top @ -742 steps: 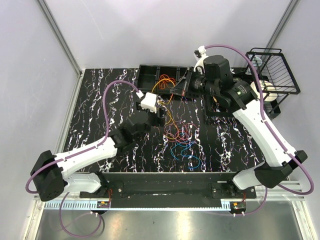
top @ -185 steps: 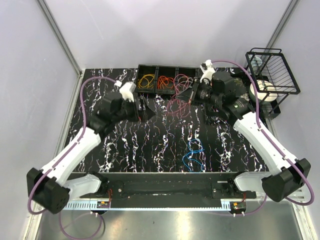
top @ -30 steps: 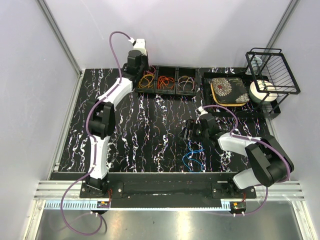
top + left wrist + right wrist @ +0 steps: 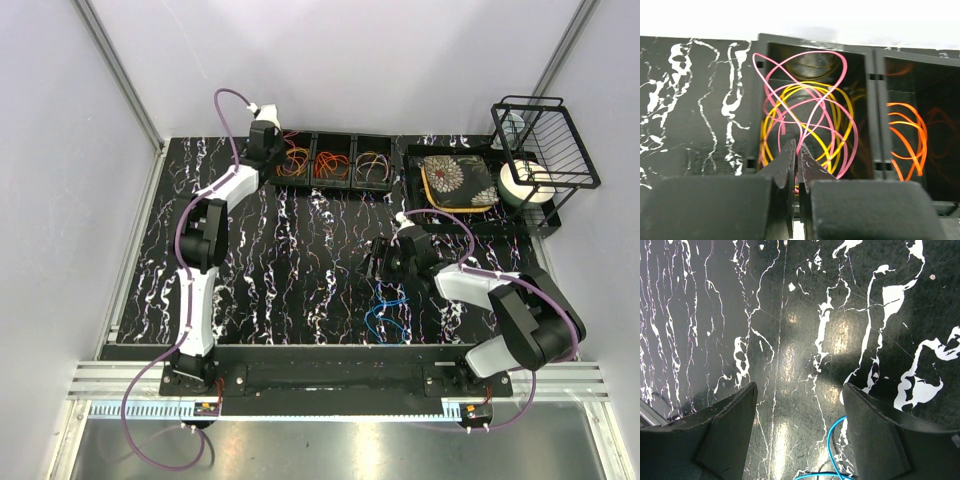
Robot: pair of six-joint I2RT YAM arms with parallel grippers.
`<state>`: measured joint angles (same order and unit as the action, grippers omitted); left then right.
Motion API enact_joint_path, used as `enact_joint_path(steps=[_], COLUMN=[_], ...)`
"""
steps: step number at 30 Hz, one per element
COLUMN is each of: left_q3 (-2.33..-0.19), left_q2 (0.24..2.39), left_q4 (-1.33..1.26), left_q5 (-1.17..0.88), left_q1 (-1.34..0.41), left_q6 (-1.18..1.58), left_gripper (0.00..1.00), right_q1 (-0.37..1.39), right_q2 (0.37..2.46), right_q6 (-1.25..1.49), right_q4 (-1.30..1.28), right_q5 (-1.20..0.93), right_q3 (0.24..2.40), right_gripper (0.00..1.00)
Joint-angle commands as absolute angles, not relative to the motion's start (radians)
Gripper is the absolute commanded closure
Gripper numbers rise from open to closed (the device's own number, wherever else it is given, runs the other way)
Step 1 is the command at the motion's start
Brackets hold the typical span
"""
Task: Untangle the cables
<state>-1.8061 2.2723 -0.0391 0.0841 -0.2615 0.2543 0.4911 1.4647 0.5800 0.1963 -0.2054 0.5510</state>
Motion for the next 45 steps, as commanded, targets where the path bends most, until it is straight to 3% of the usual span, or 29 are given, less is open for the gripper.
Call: enact_joint_path(steps=[1,21,23,25,36,42,45], left_q3=[-1.851,-1.939,-1.953,-1.968,-1.942,-1.836,-1.766], left_q2=[2.289,2.349,2.344,2.333,2.186,2.034,1.959], left_q4=[-0.049,-0.022,-0.003,0.027,0.09,0.135,0.172], left_q5=[0.077,-0.094,-0.094,-0.091,-0.143,-0.146,-0.111], left_q1=[-0.25,-0.259,-0.261,-0.261,-0.261,-0.267,-0.267], left_q6=[0.253,0.302,0.308,0.321,0.394,0.417,0.466], left_gripper=[1.0,0.98,0.72,0.54,0.37,0.13,0.1], right_q1=[0.497,0.497,0.497,0.495,0.497,0.497,0.497], right_q2=[1.476,1.48,1.482,1.48,1.485,1.485,1.486], right_q6=[0.561,0.561,0.558,0.56,0.557,0.558,0.558], right_q4=[0.213,0.21,0.212,0.21,0.213,0.215,0.215], right_q5=[-0.221,-0.222,-0.224,-0.224,-0.224,-0.222,-0.222], right_q3=[0.581,0.586,0.586,0.586,0.588,0.588,0.588], right_gripper=[0.25,0.25,0.25,0.25,0.25,0.25,0.25])
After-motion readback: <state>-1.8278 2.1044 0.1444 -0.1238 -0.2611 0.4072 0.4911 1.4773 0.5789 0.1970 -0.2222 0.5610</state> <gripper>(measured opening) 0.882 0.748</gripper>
